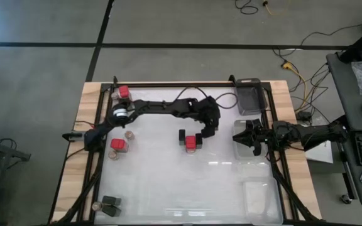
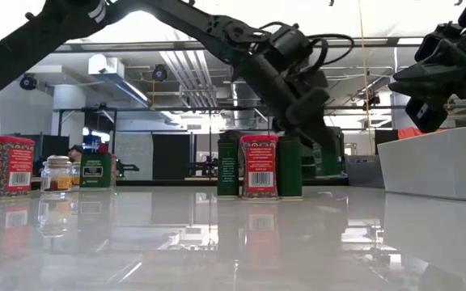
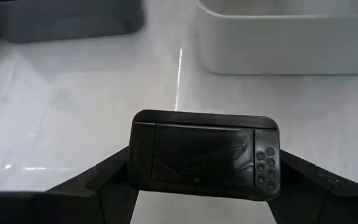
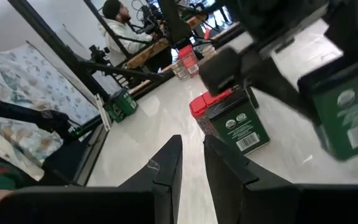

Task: Sort spices by type
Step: Put the green seasoning can into the gray bin

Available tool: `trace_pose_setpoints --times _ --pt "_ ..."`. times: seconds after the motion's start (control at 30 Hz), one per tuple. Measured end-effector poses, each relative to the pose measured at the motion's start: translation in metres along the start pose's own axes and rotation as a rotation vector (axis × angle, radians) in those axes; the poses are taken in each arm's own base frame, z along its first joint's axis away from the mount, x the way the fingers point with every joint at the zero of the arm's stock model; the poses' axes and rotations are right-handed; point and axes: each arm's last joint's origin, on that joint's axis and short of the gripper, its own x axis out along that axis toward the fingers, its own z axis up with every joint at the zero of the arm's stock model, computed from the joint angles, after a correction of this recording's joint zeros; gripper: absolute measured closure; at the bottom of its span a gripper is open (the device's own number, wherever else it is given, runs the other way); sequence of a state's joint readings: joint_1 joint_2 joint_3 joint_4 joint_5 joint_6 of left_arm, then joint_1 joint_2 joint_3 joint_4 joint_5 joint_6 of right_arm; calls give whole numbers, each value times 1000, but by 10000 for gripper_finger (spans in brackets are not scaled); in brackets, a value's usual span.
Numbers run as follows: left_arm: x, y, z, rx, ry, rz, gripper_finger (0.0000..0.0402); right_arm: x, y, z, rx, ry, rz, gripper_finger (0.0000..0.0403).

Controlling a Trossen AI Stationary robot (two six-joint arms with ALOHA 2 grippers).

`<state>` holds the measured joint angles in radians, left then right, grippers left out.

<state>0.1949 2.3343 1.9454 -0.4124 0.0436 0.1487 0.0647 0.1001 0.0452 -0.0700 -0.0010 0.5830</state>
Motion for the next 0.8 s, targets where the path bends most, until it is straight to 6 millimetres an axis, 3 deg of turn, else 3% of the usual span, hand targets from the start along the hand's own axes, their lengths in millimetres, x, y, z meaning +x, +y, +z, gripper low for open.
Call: trace_pose_setpoints --times 0.53,0.73,0.8 --pt "5 -6 -5 -4 32 21 108 0 0 0 -5 0 0 344" --pt "6 -8 -6 -15 39 18 94 0 0 0 222 -10 -6 344" --pt "7 -10 -6 -13 39 15 88 0 -1 2 225 -44 -32 344"
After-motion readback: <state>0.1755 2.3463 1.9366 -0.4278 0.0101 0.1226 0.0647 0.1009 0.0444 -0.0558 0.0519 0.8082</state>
